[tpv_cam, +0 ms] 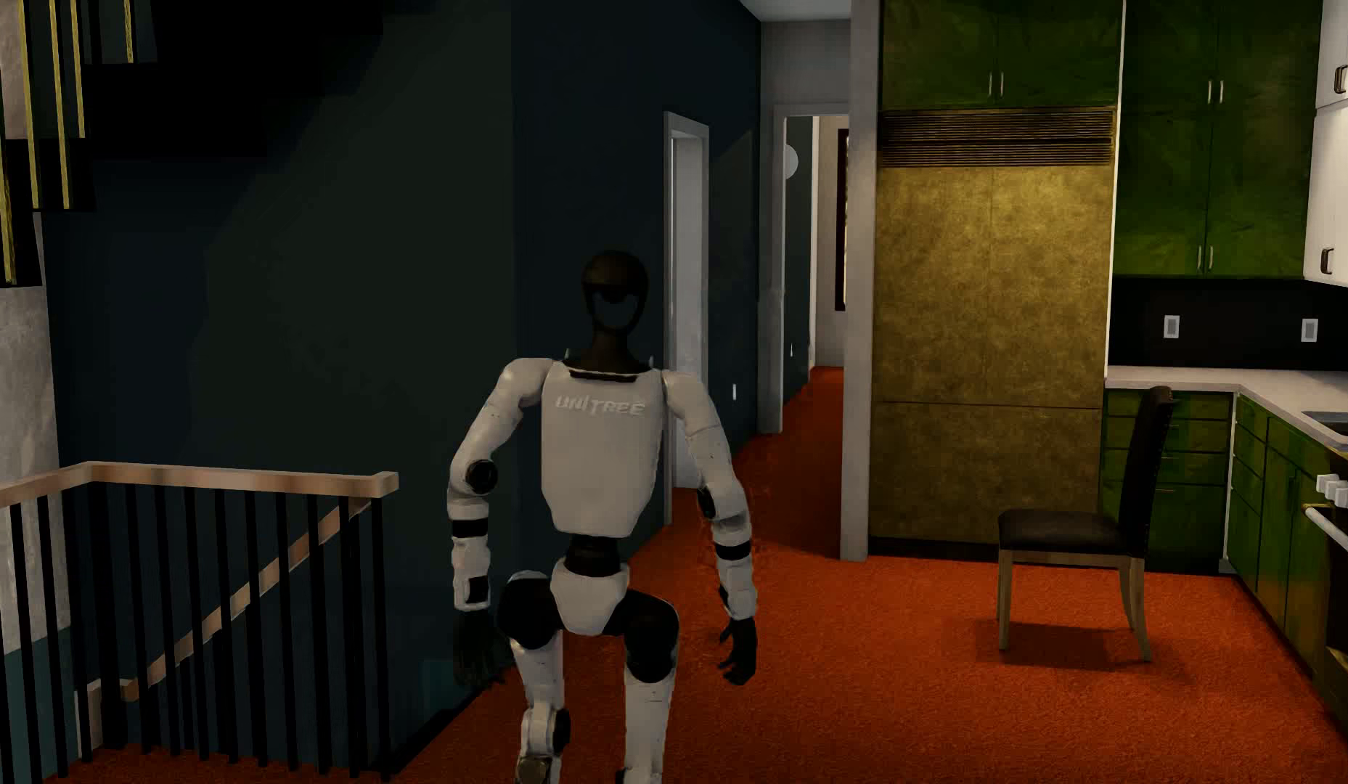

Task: Walk to the door

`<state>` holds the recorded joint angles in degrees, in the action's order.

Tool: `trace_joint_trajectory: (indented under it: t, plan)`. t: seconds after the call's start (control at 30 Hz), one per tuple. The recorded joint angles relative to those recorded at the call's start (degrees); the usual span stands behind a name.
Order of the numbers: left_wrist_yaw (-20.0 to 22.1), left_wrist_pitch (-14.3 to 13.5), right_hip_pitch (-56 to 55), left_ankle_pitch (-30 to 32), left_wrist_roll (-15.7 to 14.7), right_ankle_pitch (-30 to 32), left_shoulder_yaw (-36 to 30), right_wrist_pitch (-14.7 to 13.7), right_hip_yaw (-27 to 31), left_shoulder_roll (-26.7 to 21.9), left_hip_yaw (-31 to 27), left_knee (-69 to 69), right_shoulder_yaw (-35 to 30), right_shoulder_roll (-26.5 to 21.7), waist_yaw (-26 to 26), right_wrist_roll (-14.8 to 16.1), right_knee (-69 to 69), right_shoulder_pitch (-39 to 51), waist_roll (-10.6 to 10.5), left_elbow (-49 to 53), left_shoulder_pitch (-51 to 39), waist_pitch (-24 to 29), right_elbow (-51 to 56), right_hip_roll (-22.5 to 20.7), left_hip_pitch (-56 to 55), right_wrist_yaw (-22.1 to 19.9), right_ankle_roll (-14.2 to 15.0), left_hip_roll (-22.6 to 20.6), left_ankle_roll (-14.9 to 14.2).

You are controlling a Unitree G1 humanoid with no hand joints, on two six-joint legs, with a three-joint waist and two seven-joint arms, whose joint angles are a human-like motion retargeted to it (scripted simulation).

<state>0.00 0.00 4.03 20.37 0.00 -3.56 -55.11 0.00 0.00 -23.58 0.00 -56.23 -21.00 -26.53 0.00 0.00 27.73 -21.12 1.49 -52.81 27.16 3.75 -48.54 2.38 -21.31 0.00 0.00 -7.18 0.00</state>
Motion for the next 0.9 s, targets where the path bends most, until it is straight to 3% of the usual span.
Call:
trace_joint_trajectory:
  t: [0.03,0.07,0.1,0.13,0.17,0.2,0.27,0.3,0.37,0.4,0.47,0.57,0.7,0.8,0.87,0.9]
  plan:
    - [0.0,0.0,2.4,4.1,0.0,-1.2,1.6,0.0,0.0,0.0,0.0,9.7,4.5,-0.2,1.1,0.0,0.2,0.7,0.4,0.4,-1.1,1.3,4.2,-0.4,-0.6,0.0,0.0,0.0,0.0]
    - [0.0,0.0,5.5,3.6,0.0,-2.5,3.9,0.0,0.0,-0.2,0.0,19.2,7.3,-0.6,1.8,0.0,-0.1,1.5,0.7,1.3,-2.2,2.7,7.6,-0.9,0.1,0.0,0.0,0.1,0.0]
    - [0.0,0.0,8.5,-2.9,0.0,-3.8,7.0,0.0,0.0,-0.7,0.0,27.3,8.9,-0.9,2.0,0.0,-0.5,2.2,1.2,2.8,-3.3,3.7,10.2,-1.6,0.9,0.0,0.0,0.2,0.0]
    - [0.0,0.0,11.0,-13.6,0.0,-4.8,10.5,0.0,0.0,-1.3,0.0,32.0,9.6,-1.1,2.2,0.0,-0.5,2.5,2.0,4.6,-4.2,4.2,11.8,-1.8,1.4,0.0,0.0,0.6,0.0]
    - [0.0,0.0,12.6,-18.9,0.0,-5.2,13.5,0.0,0.0,-1.9,0.0,32.1,9.5,-1.1,2.4,0.0,-0.2,2.5,2.2,6.0,-5.3,4.1,12.3,-2.5,0.5,0.0,0.0,1.7,0.0]
    - [0.0,0.0,14.3,-15.5,0.0,-4.9,15.5,0.0,0.0,-2.3,0.0,32.0,8.8,-0.9,2.6,0.0,0.4,2.2,2.9,6.7,-6.8,3.9,11.3,-2.1,-1.2,0.0,0.0,1.3,0.0]
    - [0.0,0.0,15.8,-6.8,0.0,-0.3,18.0,0.0,0.0,-2.3,0.0,30.0,2.7,-0.6,4.7,0.0,2.3,1.2,4.1,6.6,-9.1,1.4,4.7,0.3,-1.5,0.0,0.0,0.1,0.0]
    - [0.0,0.0,14.0,-4.8,0.0,5.0,17.8,0.0,0.0,-2.2,0.0,28.3,-3.9,-0.2,4.5,0.0,6.7,1.5,5.0,5.7,-9.9,-0.3,-1.3,2.3,-1.9,0.0,0.0,-1.2,0.0]
    - [0.0,0.0,3.6,-9.5,0.0,18.5,14.6,0.0,0.0,-2.5,0.0,27.7,-18.2,1.1,3.5,0.0,25.2,1.7,6.2,4.1,-11.9,-1.4,-11.5,7.5,3.2,0.0,0.0,-2.7,0.0]
    - [0.0,0.0,-6.2,-12.2,0.0,18.0,12.5,0.0,0.0,-2.3,0.0,28.7,-22.9,1.3,1.9,0.0,36.0,1.8,6.7,3.0,-14.1,-2.8,-12.6,9.3,4.2,0.0,0.0,-4.4,0.0]
    - [0.0,0.0,-12.1,-20.1,0.0,7.0,13.3,0.0,0.0,-2.6,0.0,31.3,-20.9,1.7,-3.8,0.0,46.4,-2.3,4.7,3.9,-14.0,0.7,-9.7,8.0,16.2,0.0,0.0,-3.3,0.0]
    - [0.0,0.0,-19.2,-31.5,0.0,-0.6,16.5,0.0,0.0,-4.3,0.0,32.2,-15.6,3.3,-8.8,0.0,32.8,-7.9,2.4,7.7,-11.2,3.3,-7.0,4.1,29.5,0.0,0.0,0.2,0.0]
    - [0.0,0.0,-19.1,-35.4,0.0,8.7,15.2,0.0,0.0,-4.5,0.0,31.8,-19.6,3.5,-9.1,0.0,-1.7,-7.2,2.4,7.1,-10.6,4.6,-7.2,1.9,39.5,0.0,0.0,0.2,0.0]
    - [0.0,0.0,-21.2,-31.0,0.0,10.1,12.2,0.0,0.0,-3.2,0.0,33.0,-16.6,2.3,-10.2,0.0,5.4,-6.8,1.1,5.9,-6.8,4.0,-7.0,1.9,46.4,0.0,0.0,2.1,0.0]
    - [0.0,0.0,-18.8,-14.1,0.0,7.5,10.5,0.0,0.0,-0.6,0.0,27.7,-15.2,0.6,-11.9,0.0,9.8,-5.6,-1.3,4.7,-3.6,2.6,-8.5,1.1,43.3,0.0,0.0,5.0,0.0]
    - [0.0,0.0,-16.2,-6.1,0.0,4.2,9.1,0.0,0.0,-0.4,0.0,17.6,-14.0,0.0,-12.4,0.0,9.7,-4.3,-2.5,6.2,-2.4,1.8,-9.1,0.7,36.0,0.0,0.0,6.2,0.0]
